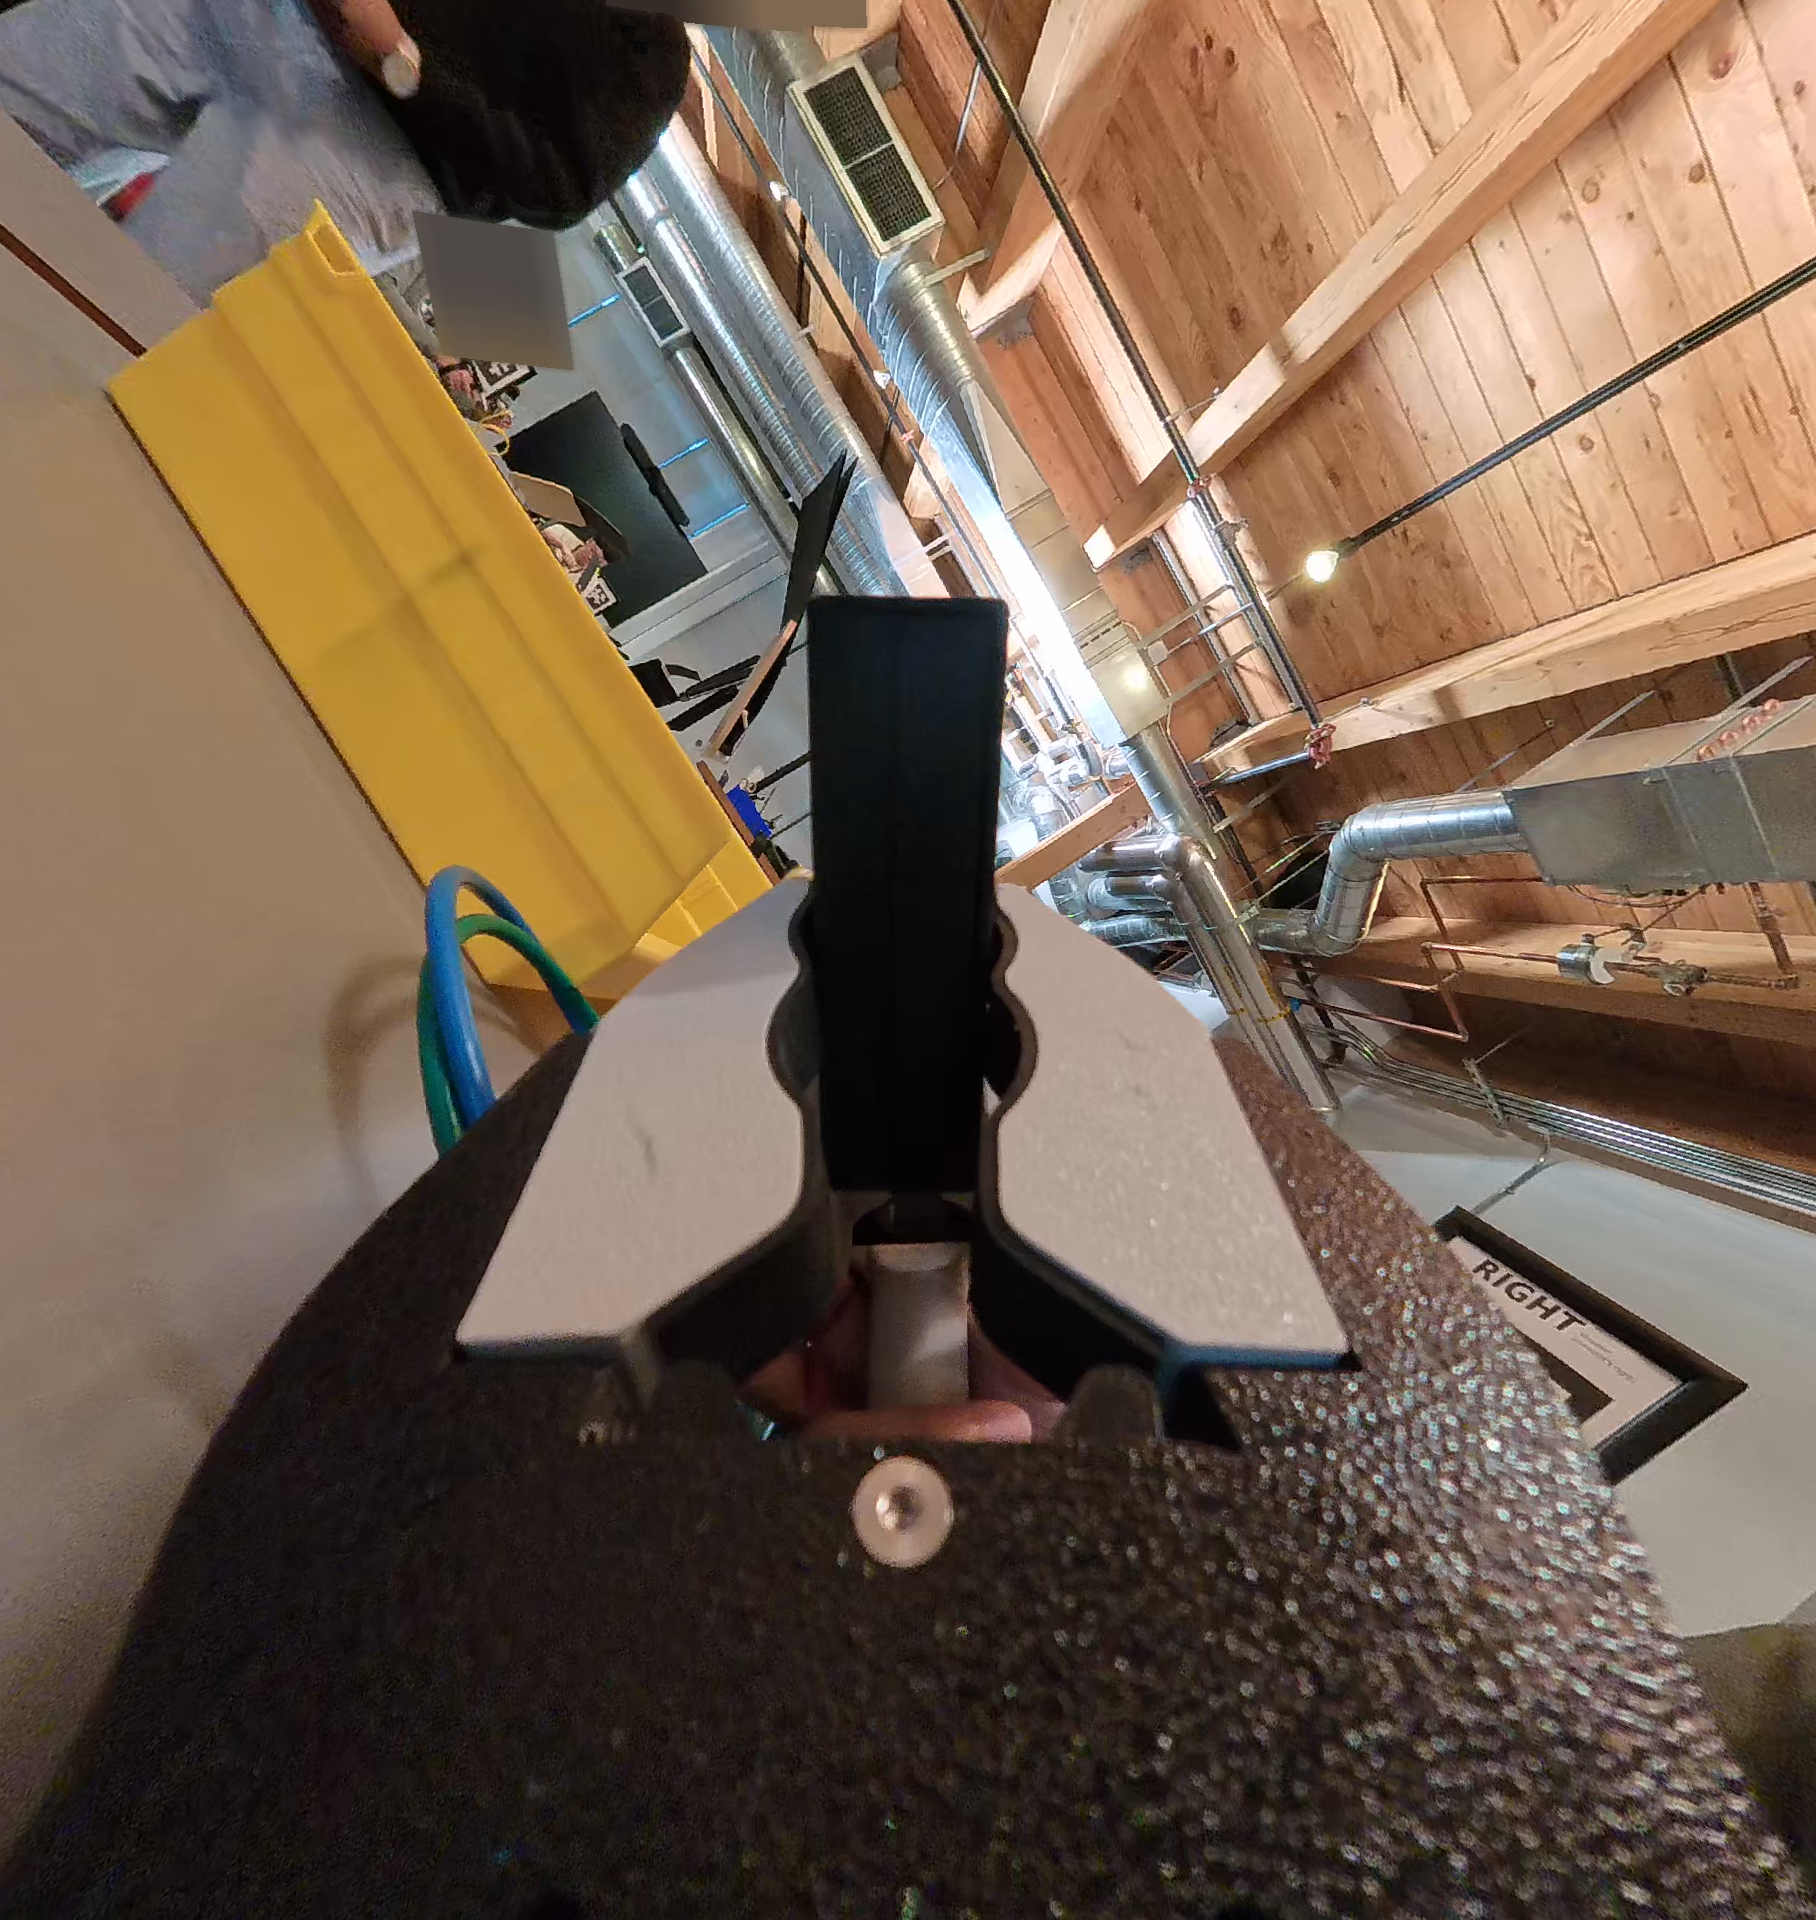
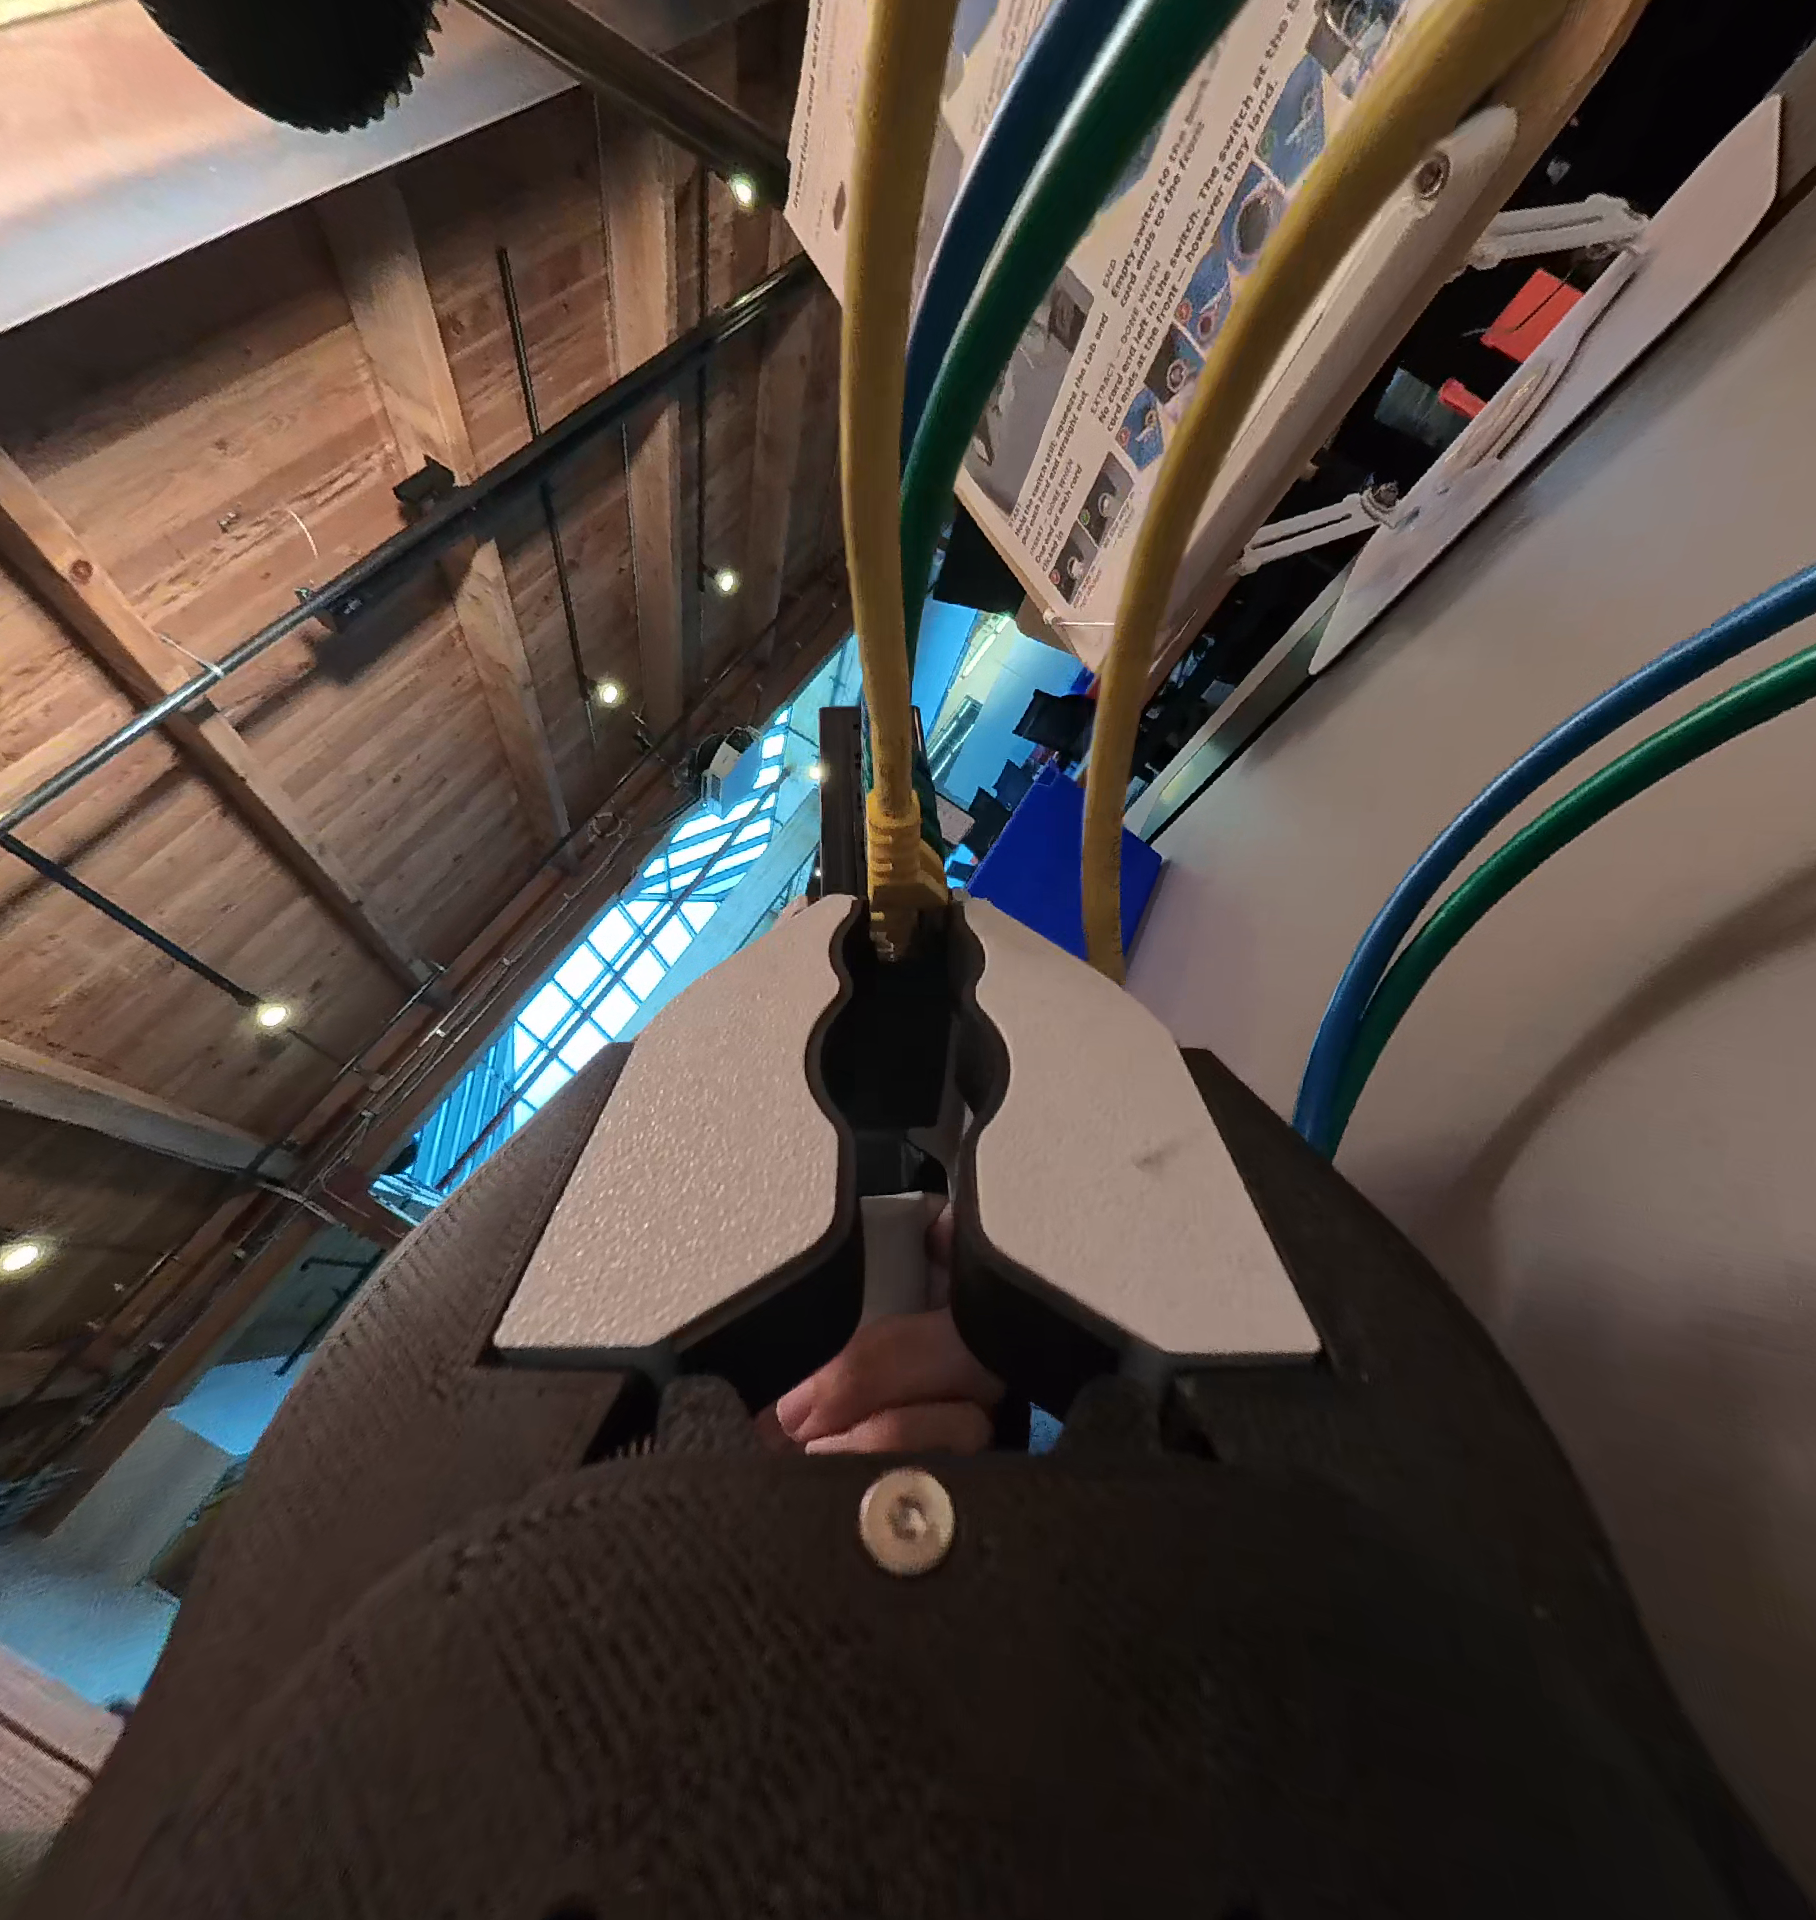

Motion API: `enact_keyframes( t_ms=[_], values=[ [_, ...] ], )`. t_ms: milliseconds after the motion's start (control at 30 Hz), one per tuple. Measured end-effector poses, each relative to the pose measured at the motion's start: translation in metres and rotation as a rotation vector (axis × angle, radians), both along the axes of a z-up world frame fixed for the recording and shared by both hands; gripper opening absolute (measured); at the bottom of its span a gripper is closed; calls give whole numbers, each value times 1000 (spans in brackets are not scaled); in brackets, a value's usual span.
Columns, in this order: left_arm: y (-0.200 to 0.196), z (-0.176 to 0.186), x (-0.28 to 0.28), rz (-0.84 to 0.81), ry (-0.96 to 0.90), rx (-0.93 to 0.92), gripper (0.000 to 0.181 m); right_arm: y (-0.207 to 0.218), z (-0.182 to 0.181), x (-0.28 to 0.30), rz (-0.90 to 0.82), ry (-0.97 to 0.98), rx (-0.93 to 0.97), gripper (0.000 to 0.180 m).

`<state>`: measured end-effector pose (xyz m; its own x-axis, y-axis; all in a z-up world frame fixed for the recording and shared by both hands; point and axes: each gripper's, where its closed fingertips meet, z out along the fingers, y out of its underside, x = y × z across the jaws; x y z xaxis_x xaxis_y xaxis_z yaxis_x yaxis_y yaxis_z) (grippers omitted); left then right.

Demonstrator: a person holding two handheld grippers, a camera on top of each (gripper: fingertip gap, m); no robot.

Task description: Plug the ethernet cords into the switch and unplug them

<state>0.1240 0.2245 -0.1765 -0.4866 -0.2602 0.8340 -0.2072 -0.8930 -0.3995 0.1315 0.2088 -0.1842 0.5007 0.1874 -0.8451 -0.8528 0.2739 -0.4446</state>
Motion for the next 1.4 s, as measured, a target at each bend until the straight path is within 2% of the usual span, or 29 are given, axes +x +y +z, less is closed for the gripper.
enact_keyframes(
  t_ms=[433,800,1067,1233,1400],
  values=[
    [3,-4,1,10,13,6,27,2,-4,1,33,9,-33,14],
    [2,-7,3,38,21,-53,27,1,-4,4,13,-124,-77,14],
    [-2,-8,4,37,33,-60,27,-3,-4,5,23,-138,-91,14],
    [-4,-7,4,3,19,-209,27,-5,-1,5,-1,-196,-141,14],
    [-5,1,1,6,-13,-173,27,-7,8,1,-7,-276,-167,13]
  ],
)
